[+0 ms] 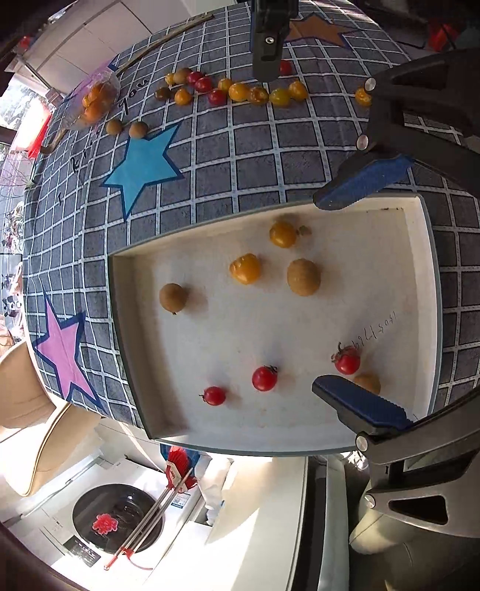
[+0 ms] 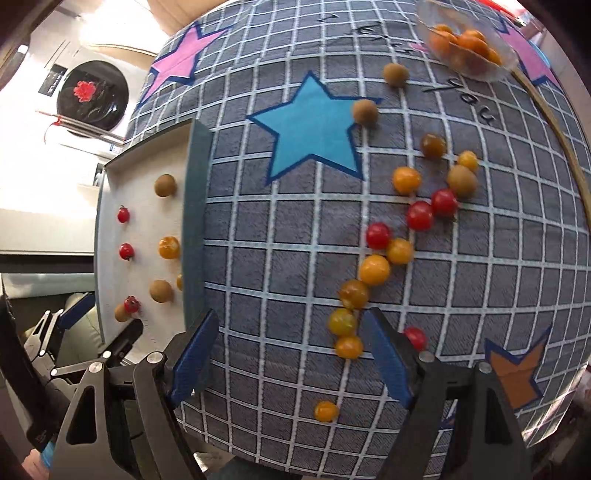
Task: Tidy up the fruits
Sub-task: 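Move both open grippers back over the fruit on the cloth, then grasp a brown fruit with the left gripper while the right grasps another brown fruit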
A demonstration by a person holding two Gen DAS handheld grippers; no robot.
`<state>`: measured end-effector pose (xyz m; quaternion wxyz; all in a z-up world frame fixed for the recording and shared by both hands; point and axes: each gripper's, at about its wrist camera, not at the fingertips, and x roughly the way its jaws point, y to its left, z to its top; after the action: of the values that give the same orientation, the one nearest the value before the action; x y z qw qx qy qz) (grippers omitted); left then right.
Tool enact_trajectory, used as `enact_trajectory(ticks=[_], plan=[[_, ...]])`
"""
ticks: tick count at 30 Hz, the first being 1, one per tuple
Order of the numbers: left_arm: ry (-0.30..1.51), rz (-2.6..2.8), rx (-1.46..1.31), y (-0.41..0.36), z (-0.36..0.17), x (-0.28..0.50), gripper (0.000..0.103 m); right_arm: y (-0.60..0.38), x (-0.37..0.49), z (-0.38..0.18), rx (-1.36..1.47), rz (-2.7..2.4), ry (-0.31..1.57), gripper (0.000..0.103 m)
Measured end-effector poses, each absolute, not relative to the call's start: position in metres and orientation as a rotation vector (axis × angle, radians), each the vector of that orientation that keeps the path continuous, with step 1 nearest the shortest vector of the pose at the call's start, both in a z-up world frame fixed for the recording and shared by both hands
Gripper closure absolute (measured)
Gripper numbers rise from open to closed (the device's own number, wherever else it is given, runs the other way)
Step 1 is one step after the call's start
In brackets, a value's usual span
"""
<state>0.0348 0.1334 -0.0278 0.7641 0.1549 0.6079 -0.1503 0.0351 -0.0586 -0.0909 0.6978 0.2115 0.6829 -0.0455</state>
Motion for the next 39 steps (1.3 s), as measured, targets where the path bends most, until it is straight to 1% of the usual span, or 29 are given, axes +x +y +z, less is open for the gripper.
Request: enact_trajectory(ticks=[7,11,17,24,29,33,39], plan=[[1.316,-0.426,0.363,0.065,-0.026,0.043,0.011,-0.136,-0.024,-0.112,0.567,-0.318,1.562,0.02],[1.32,-0.44,0.368,0.033,-0.033,0.057,0.011,-0.159,-0.036,-0.116,0.593,-0.364,1.558,0.02],[1.324,-0.445,0.356,-0.012,-0.046,0.089,0.011,-0.183,-0.02,-0.118,0.59,-0.356,1.517,0.02],[1.31,-0.451,0.365,-0.057,-0.06,0.117,0.011,-0.201,0.022,-0.113,0.622,-0.301,1.436,0.02],[1.305,-0.466,0.388,-0.08,-0.072,0.129,0.011,-0.203,0.047,-0.119,0.626,-0.257,1.416,0.02],[1.308,-0.467,0.396,-0.091,-0.082,0.136,0.011,-0.193,0.059,-0.126,0.627,-0.241,1.413,0.03],[1.313,-0.464,0.412,-0.098,-0.094,0.142,0.011,-0.193,0.066,-0.136,0.632,-0.211,1.404,0.035]])
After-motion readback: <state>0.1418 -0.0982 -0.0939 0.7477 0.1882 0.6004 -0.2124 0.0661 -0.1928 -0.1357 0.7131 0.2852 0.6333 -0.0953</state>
